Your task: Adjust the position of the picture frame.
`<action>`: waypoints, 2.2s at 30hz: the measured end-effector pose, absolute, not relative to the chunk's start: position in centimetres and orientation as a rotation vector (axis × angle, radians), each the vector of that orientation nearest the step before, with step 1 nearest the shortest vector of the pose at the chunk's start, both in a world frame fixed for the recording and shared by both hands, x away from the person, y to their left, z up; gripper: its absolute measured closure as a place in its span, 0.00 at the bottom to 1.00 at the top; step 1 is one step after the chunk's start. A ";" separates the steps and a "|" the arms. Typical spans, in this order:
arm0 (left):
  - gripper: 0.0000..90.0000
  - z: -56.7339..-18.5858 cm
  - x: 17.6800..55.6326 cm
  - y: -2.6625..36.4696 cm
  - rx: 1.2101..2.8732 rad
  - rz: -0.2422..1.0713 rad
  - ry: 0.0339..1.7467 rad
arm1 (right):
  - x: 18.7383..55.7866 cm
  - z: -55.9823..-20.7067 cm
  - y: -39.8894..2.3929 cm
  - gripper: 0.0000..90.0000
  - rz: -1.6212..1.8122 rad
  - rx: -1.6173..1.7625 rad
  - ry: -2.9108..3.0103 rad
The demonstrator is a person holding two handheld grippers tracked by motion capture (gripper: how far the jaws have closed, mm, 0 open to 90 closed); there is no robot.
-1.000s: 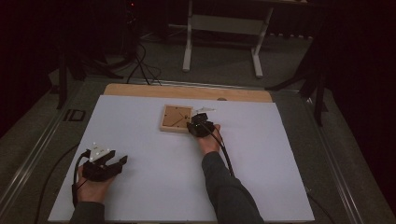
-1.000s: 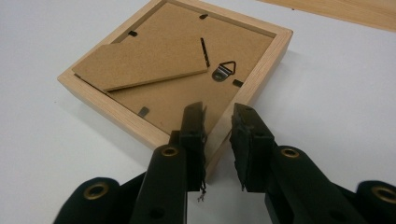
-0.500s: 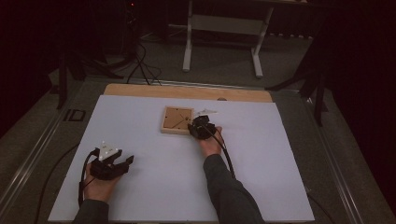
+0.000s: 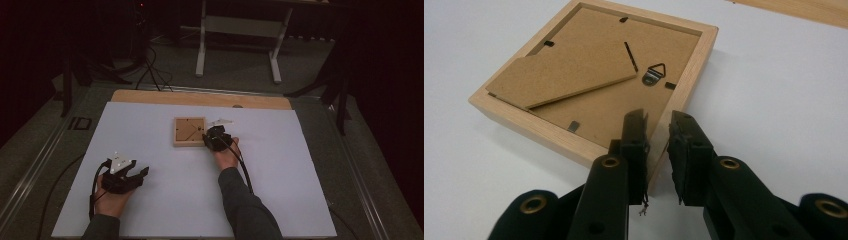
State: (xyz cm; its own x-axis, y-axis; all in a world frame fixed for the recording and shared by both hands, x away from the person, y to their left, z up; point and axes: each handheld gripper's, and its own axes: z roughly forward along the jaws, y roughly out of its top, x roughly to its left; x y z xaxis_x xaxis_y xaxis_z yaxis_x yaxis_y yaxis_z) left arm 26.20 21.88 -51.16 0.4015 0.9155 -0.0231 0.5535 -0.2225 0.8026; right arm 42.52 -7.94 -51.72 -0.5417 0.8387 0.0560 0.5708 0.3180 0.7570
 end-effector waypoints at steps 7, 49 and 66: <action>0.51 -51.4 26.3 21.2 1.927 0.609 1.241 | 42.2 -51.8 -8.4 0.86 1.077 1.259 2.241; 0.69 -52.9 33.7 12.1 2.053 0.582 1.165 | 40.2 -51.9 -11.1 0.86 1.114 1.243 2.250; 0.80 -53.6 34.5 11.0 2.112 0.551 1.119 | 39.2 -51.8 -12.2 0.85 1.162 1.288 2.288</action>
